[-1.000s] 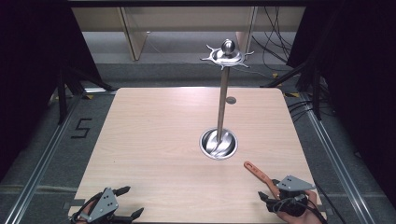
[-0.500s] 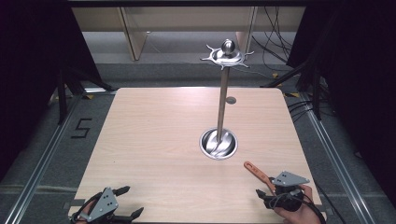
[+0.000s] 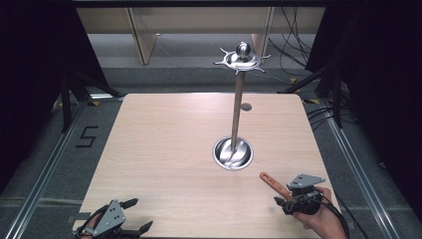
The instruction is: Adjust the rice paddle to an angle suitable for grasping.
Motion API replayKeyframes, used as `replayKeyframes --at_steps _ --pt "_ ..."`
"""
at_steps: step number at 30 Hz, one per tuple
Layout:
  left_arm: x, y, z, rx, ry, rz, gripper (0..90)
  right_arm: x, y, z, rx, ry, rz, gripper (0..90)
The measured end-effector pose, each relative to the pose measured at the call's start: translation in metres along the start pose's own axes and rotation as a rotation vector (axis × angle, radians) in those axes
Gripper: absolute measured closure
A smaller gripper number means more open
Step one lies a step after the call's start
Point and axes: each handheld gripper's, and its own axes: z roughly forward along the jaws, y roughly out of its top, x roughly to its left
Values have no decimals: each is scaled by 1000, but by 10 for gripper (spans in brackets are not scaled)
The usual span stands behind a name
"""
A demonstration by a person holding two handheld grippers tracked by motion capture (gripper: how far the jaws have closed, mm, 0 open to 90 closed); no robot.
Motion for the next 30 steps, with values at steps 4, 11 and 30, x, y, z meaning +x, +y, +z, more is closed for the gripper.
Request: replayKeyframes --at_steps 4,11,30 --pt "0 0 0 -5 -2 -6 171 -8 4 6 1 -7 4 371" --pt "0 0 0 0 2 -5 171 -12 13 15 10 0 16 389" --pt "0 0 1 0 1 -1 171 -19 36 31 190 38 16 500"
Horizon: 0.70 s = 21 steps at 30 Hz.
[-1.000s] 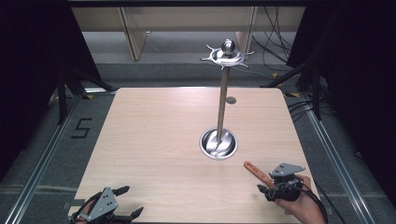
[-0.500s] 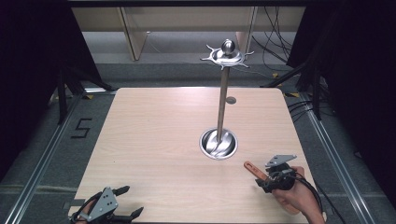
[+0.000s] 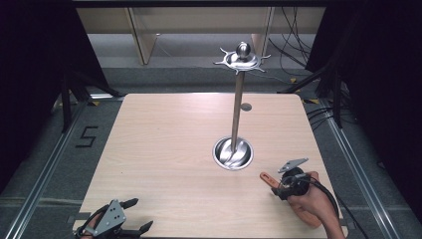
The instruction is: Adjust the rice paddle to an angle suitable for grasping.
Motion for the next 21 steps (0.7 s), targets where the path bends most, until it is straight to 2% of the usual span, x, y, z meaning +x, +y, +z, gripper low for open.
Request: replayKeyframes --at_steps 1,2,3,4,5,7,9,12,14,15,16,17,19,21 --pt "-1 0 0 -2 -1 -19 171 -1 2 1 7 6 -1 502" --pt "0 0 0 -3 0 1 171 -2 3 2 8 10 -3 511" --pt "0 0 0 -3 0 1 171 -2 5 2 18 -2 8 521" --pt "-1 0 1 -11 -5 -20 171 -2 5 2 18 -2 8 521" --pt "-1 0 1 7 -7 -16 171 -3 9 1 32 9 -2 558" --pt "-1 0 0 5 -7 -15 171 -4 13 1 47 7 -17 569" --pt "0 0 0 -1 -1 3 171 -5 18 1 60 8 -32 573" --pt "0 0 0 -1 -2 2 171 -5 22 2 80 5 -44 576" --pt "0 0 0 -1 -2 3 171 -5 25 3 102 6 -31 578" --pt "-1 0 0 1 -9 -14 171 -8 27 5 97 -1 -56 585" --pt "-2 0 0 3 -10 -18 171 -5 27 5 114 26 -11 586" --pt "-1 0 0 -7 -3 -3 171 -8 28 6 109 12 -53 587" --pt "0 0 0 0 -3 3 171 -8 28 7 114 17 -48 587" --pt "-1 0 0 4 -9 -15 171 -8 27 9 126 15 -64 592"
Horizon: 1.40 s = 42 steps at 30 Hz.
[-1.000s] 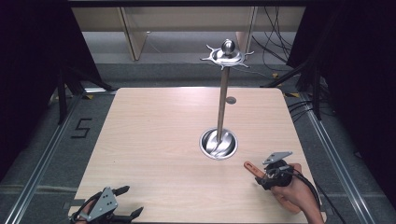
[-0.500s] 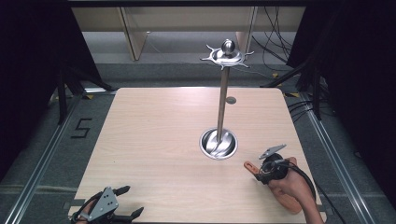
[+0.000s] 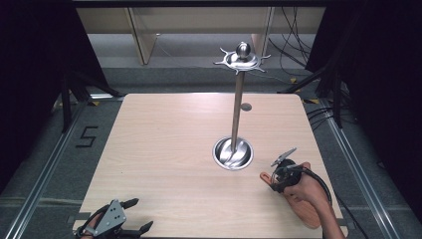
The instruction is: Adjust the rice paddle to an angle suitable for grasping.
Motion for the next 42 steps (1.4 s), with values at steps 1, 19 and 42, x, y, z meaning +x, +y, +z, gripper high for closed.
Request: replayKeyframes --at_steps 1,19,42 --pt "0 0 0 0 0 0 171 0 0 0 0 0 0 592" --pt "0 0 0 1 -7 0 171 -2 9 3 83 -12 -10 662" --pt "3 1 -1 20 0 37 171 2 6 -7 57 -41 -45 663"
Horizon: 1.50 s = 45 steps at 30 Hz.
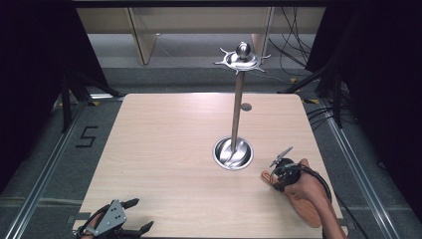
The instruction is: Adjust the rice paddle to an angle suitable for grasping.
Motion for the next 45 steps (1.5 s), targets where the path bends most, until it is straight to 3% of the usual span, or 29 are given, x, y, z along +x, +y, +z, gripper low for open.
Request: replayKeyframes --at_steps 2,5,6,7,11,12,13,14,16,19,20,21,22,23,25,27,33,34,35,39,40,41,43,45 --pt "-1 -1 1 -8 7 -10 172 -3 -1 -6 -29 -22 -12 663" --pt "-2 0 1 -13 -5 -31 172 -5 -2 -16 -49 -25 10 663" --pt "0 0 0 -16 -3 4 172 -6 -3 -20 -64 -18 20 663" --pt "0 0 0 -15 -3 5 172 -8 -5 -27 -92 -11 25 663" --pt "-2 0 0 -13 -3 -31 172 -11 -9 -36 -136 -15 43 664" --pt "0 0 0 -16 -3 6 172 -11 -10 -39 -142 -18 55 664" --pt "-2 0 1 -12 -5 -27 172 -13 -12 -42 -168 -20 47 663" --pt "-2 0 1 -12 -7 -28 172 -12 -15 -49 -192 0 85 664" --pt "-2 0 1 -14 -4 -29 172 -15 -19 -55 -240 -5 81 664" --pt "-2 0 1 -23 3 -21 172 -17 -24 -62 -292 -8 80 664" --pt "0 0 1 -15 0 8 172 -18 -26 -67 -303 2 81 664" --pt "-2 0 1 -14 -3 -20 172 -18 -28 -68 -316 0 92 664" --pt "-2 0 2 -24 7 -17 172 -19 -29 -69 -360 -20 79 671" --pt "-2 0 2 -24 7 -17 172 -17 -31 -72 -371 -9 102 671" --pt "-1 0 2 -21 -2 0 172 -17 -32 -74 -385 -6 104 671" --pt "-1 0 1 -21 3 7 172 -19 -35 -80 -455 -9 118 671" --pt "-1 0 2 -26 0 -12 172 -22 -40 -91 -496 -22 107 671" --pt "-3 -1 3 -32 1 -38 172 -21 -41 -93 -504 -18 113 671" --pt "-1 0 2 -25 -2 -4 172 -21 -41 -96 -513 -18 102 671" --pt "-2 0 1 -15 -3 -26 172 -21 -40 -102 -549 -23 110 671" --pt "0 0 1 -18 -3 5 172 -22 -39 -105 -565 -35 100 671" --pt "-2 0 1 -16 -4 -24 172 -22 -37 -109 -573 -31 101 671" --pt "-1 0 1 -18 -5 -7 172 -21 -35 -113 -597 -30 99 671" --pt "-2 0 1 -18 -5 -30 172 -21 -31 -117 -620 -37 105 671"
